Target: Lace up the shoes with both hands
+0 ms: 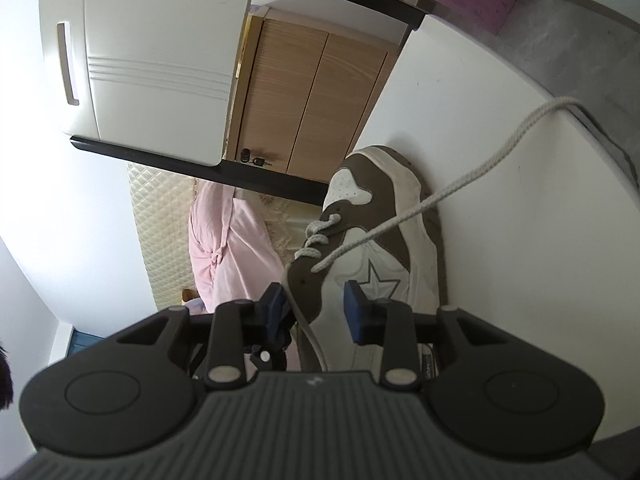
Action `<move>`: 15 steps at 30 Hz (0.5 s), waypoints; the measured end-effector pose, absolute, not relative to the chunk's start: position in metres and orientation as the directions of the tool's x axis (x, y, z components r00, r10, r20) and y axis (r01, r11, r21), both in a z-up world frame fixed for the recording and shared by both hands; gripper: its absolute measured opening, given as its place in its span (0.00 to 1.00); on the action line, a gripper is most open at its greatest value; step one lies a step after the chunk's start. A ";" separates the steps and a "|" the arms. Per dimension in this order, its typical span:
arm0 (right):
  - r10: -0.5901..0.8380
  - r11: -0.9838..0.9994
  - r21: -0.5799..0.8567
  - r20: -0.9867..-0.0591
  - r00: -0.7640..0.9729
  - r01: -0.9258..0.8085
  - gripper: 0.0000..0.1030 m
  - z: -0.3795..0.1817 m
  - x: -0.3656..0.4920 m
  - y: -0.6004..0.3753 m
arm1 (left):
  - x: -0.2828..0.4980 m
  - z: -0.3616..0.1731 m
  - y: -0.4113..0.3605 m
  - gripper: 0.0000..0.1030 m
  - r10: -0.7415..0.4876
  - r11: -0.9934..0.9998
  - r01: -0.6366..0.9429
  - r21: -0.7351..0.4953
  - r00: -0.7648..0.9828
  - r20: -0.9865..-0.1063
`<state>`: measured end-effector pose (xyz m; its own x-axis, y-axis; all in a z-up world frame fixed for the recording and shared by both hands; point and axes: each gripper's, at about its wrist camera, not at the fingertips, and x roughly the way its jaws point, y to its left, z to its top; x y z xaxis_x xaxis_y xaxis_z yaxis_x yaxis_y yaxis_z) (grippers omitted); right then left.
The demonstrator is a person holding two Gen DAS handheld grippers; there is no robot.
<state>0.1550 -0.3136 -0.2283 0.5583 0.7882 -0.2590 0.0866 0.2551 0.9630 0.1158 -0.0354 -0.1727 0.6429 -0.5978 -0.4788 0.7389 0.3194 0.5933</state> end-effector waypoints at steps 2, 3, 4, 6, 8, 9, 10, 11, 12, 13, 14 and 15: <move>0.790 0.244 0.965 -0.254 0.559 0.093 0.33 -0.230 0.155 -0.314 | 0.116 -0.173 -0.035 0.03 -0.606 0.299 0.745 0.597 0.631 -0.484; 0.790 0.236 0.967 -0.250 0.560 0.099 0.33 -0.231 0.156 -0.314 | 0.114 -0.173 -0.034 0.03 -0.610 0.290 0.746 0.599 0.627 -0.485; 0.790 0.228 0.968 -0.247 0.561 0.105 0.33 -0.232 0.156 -0.315 | 0.114 -0.174 -0.033 0.03 -0.614 0.279 0.748 0.602 0.621 -0.487; 0.790 0.223 0.969 -0.245 0.562 0.108 0.33 -0.233 0.156 -0.315 | 0.113 -0.174 -0.033 0.03 -0.620 0.264 0.750 0.607 0.614 -0.489; 0.789 0.220 0.969 -0.243 0.565 0.111 0.33 -0.233 0.157 -0.316 | 0.113 -0.173 -0.033 0.03 -0.629 0.257 0.754 0.605 0.606 -0.487; 0.787 0.216 0.970 -0.242 0.567 0.114 0.33 -0.234 0.158 -0.316 | 0.112 -0.173 -0.033 0.03 -0.635 0.254 0.754 0.606 0.603 -0.483; 0.786 0.212 0.970 -0.241 0.570 0.118 0.32 -0.234 0.158 -0.317 | 0.111 -0.173 -0.033 0.03 -0.639 0.249 0.753 0.609 0.600 -0.481; 0.784 0.209 0.971 -0.240 0.573 0.121 0.32 -0.235 0.159 -0.318 | 0.110 -0.173 -0.033 0.03 -0.640 0.245 0.750 0.614 0.601 -0.479; 0.783 0.207 0.971 -0.240 0.575 0.123 0.32 -0.235 0.159 -0.318 | 0.110 -0.173 -0.034 0.03 -0.640 0.240 0.748 0.619 0.602 -0.478; 0.782 0.206 0.971 -0.239 0.575 0.124 0.32 -0.235 0.159 -0.318 | 0.109 -0.173 -0.035 0.03 -0.640 0.236 0.745 0.623 0.602 -0.477; 0.782 0.205 0.971 -0.239 0.575 0.125 0.32 -0.235 0.160 -0.318 | 0.109 -0.174 -0.035 0.03 -0.640 0.233 0.745 0.626 0.602 -0.478; 0.782 0.204 0.971 -0.239 0.575 0.125 0.32 -0.235 0.160 -0.318 | 0.108 -0.175 -0.036 0.03 -0.639 0.230 0.744 0.628 0.602 -0.479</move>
<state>0.1601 -0.3185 -0.2349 0.5754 0.7823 -0.2386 0.1253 0.2041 0.9709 0.1084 -0.0360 -0.1747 0.6017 -0.6392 -0.4789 0.7438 0.2300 0.6276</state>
